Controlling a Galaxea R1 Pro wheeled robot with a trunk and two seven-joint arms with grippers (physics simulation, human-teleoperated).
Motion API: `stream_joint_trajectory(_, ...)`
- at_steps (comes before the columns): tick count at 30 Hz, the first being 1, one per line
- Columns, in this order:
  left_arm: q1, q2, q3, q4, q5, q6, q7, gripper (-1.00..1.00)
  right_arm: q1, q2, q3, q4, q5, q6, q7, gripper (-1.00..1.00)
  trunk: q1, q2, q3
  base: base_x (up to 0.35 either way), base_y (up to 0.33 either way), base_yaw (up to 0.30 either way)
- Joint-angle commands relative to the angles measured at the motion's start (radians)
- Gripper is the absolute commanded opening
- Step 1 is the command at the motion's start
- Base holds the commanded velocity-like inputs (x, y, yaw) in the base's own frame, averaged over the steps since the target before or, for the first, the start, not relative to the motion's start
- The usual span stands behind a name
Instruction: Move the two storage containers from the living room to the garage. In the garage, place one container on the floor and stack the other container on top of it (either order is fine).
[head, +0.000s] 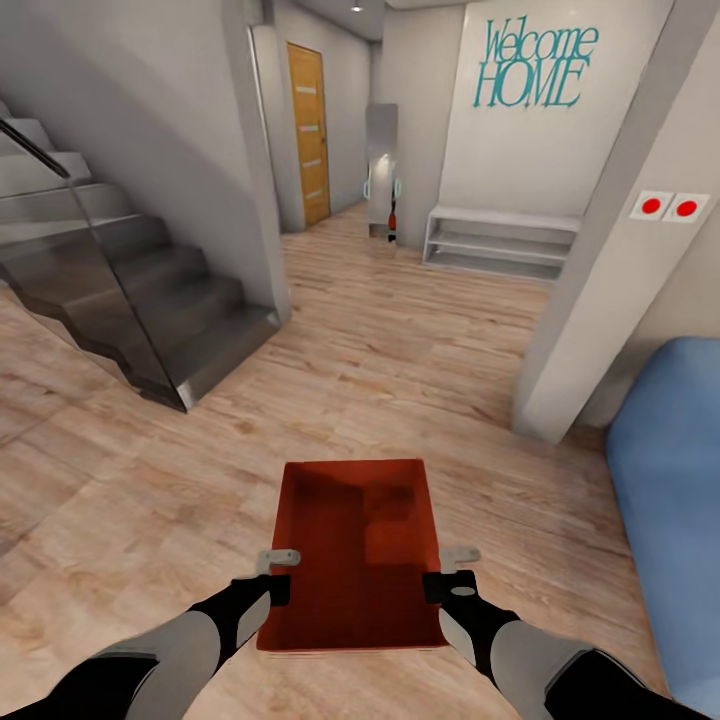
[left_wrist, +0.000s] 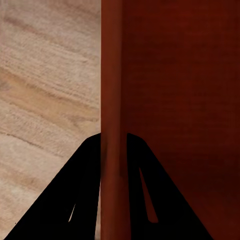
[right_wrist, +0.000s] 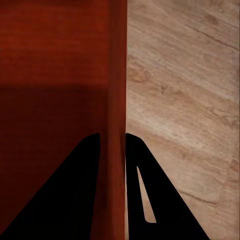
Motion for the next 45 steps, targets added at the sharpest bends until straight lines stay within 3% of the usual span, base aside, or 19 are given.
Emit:
stream_joint_trajectory(1, 0.000, 0.023, -0.018, -0.005, -0.011, -0.017, 0.009, -1.00, 0.000, 0.000, -0.001, 0.015, -0.023, -0.005, -0.003, -1.00, 0.001, 0.000, -0.001, 0.322, 0.000, 0.000)
stream_joint_trajectory(25, 0.000, 0.024, -0.018, -0.005, -0.011, -0.017, 0.009, -1.00, 0.000, 0.000, 0.000, 0.015, -0.023, -0.005, -0.003, -1.00, 0.001, 0.000, -0.001, 0.322, 0.000, -0.001)
stream_joint_trajectory(45, 0.000, 0.024, -0.018, -0.005, -0.011, -0.017, 0.009, -1.00, 0.000, 0.000, 0.000, 0.015, -0.023, -0.005, -0.003, -1.00, 0.001, 0.000, -0.001, 0.323, 0.000, -0.077)
